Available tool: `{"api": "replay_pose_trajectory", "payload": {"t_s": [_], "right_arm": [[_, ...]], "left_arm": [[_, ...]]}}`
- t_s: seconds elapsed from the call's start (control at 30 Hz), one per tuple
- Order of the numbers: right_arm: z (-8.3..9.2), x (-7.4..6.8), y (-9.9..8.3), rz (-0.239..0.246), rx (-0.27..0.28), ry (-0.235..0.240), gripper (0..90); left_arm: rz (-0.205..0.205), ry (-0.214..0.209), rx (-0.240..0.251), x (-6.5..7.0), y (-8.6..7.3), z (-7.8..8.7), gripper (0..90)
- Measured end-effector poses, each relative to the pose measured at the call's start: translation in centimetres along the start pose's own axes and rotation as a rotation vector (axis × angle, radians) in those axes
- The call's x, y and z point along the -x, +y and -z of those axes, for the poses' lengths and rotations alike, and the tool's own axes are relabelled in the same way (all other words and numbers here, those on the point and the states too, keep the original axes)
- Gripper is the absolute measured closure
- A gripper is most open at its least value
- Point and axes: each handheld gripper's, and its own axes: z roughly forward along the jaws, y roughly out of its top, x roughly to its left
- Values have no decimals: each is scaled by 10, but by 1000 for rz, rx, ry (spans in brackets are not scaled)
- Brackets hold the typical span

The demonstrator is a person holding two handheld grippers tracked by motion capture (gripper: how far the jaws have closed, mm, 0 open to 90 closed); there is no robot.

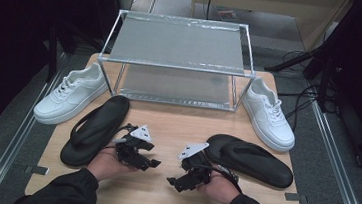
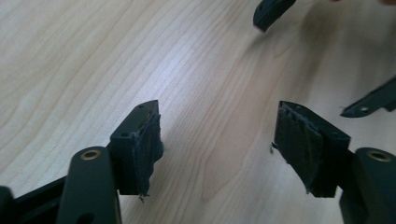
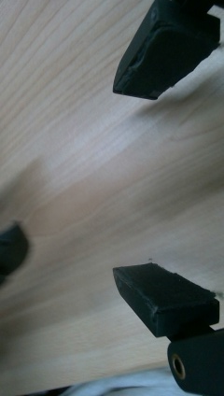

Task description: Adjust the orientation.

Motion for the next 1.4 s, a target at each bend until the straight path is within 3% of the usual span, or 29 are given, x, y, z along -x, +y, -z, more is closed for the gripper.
{"api": "replay_pose_trajectory", "payload": {"t_s": [0.07, 0.17, 0.3, 0.37, 0.47, 0.5, 0.63, 0.73, 0.83, 0.87, 0.93, 1.1, 1.17, 1.3, 1.4], "right_arm": [[3, -1, 1, -15, 18, 22, 119], [6, 0, 4, -26, 29, -4, 138], [12, 3, 5, 50, 30, 11, 133], [14, 4, 6, 39, 31, 16, 133], [18, 7, 8, 36, 39, -4, 167], [21, 7, 9, 57, 53, -14, 187], [31, 11, 10, 75, 114, -23, 269], [39, 10, 14, 76, 136, -59, 419], [43, 14, 20, 53, 142, -10, 459], [43, 15, 22, 36, 144, -12, 467], [43, 15, 24, 46, 158, -23, 476], [38, 16, 28, 64, 157, 0, 509], [35, 16, 29, 85, 162, 14, 518], [28, 12, 33, 141, 138, 19, 526], [23, 13, 37, 124, 103, 38, 529]], "left_arm": [[-3, -11, 0, -3, -2, 2, 364], [10, -13, -21, -3, 0, 3, 360], [18, -11, -8, -2, 2, 10, 382], [25, -1, 11, -2, 4, 16, 396], [68, -75, 54, -7, 9, 23, 378], [78, -77, 58, -7, 10, 24, 378], [75, -37, 45, -10, 11, 29, 431], [78, -10, 37, -12, 6, 37, 435], [83, 14, 49, -11, 0, 46, 417], [88, 20, 50, -12, -1, 48, 417], [104, 32, 55, -13, -4, 53, 418], [122, 63, 23, -16, -12, 64, 480], [142, 69, 31, -17, -15, 69, 489], [167, 83, 36, -18, -22, 76, 494], [177, 108, 45, -22, -27, 83, 508]]}}
